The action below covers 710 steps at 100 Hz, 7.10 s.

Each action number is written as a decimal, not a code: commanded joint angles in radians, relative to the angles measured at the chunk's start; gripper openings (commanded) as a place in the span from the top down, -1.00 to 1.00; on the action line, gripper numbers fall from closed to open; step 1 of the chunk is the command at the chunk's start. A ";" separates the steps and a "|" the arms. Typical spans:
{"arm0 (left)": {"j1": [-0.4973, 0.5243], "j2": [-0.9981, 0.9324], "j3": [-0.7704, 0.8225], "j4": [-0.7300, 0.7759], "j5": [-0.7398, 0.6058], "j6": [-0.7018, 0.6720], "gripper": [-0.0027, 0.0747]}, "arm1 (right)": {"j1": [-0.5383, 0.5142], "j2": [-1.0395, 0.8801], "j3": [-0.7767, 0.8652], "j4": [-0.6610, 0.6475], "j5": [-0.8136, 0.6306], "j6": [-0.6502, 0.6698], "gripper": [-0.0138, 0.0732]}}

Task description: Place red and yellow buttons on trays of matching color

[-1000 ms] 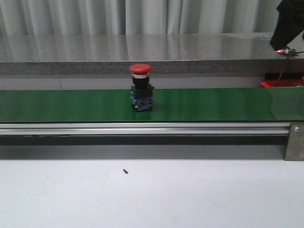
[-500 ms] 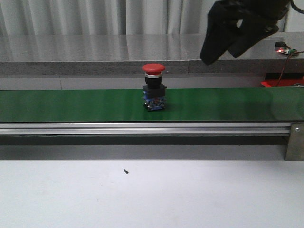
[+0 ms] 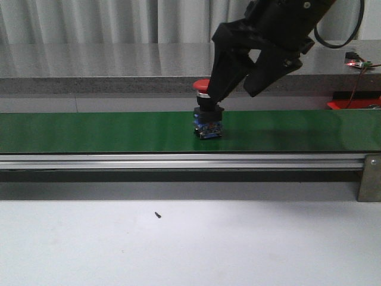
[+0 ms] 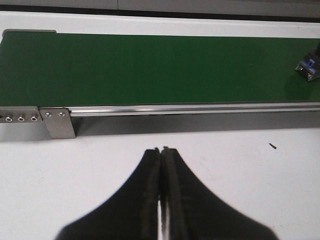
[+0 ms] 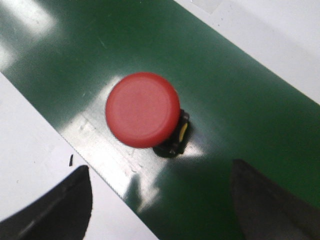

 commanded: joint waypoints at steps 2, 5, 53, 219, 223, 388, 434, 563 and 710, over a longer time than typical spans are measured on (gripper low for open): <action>-0.007 0.004 -0.025 -0.019 -0.063 0.001 0.98 | 0.001 -0.026 -0.039 0.051 -0.063 -0.008 -0.63; -0.007 0.004 -0.025 -0.019 -0.063 0.001 0.98 | 0.001 -0.021 -0.039 0.057 -0.064 -0.008 -0.63; -0.007 0.004 -0.025 -0.019 -0.063 0.001 0.98 | 0.002 0.010 -0.039 0.079 -0.153 -0.008 -0.24; -0.007 0.004 -0.025 -0.019 -0.063 0.001 0.98 | -0.782 -0.130 0.044 0.079 -0.264 -0.007 0.52; -0.007 0.004 -0.025 -0.019 -0.063 0.001 0.98 | -0.782 -0.130 0.057 0.079 -0.293 -0.007 0.52; -0.007 0.004 -0.025 -0.019 -0.063 0.001 0.98 | -0.820 0.111 0.103 0.121 -0.478 0.037 -0.36; -0.007 0.004 -0.025 -0.019 -0.063 0.001 0.98 | -0.820 0.006 0.104 0.121 -0.440 0.037 -0.36; -0.007 0.004 -0.025 -0.019 -0.063 0.001 0.98 | -0.495 -0.685 0.618 0.050 -0.607 0.037 0.84; -0.007 0.004 -0.025 -0.019 -0.063 0.001 0.98 | -0.478 -1.511 1.139 -0.415 -0.604 0.558 0.84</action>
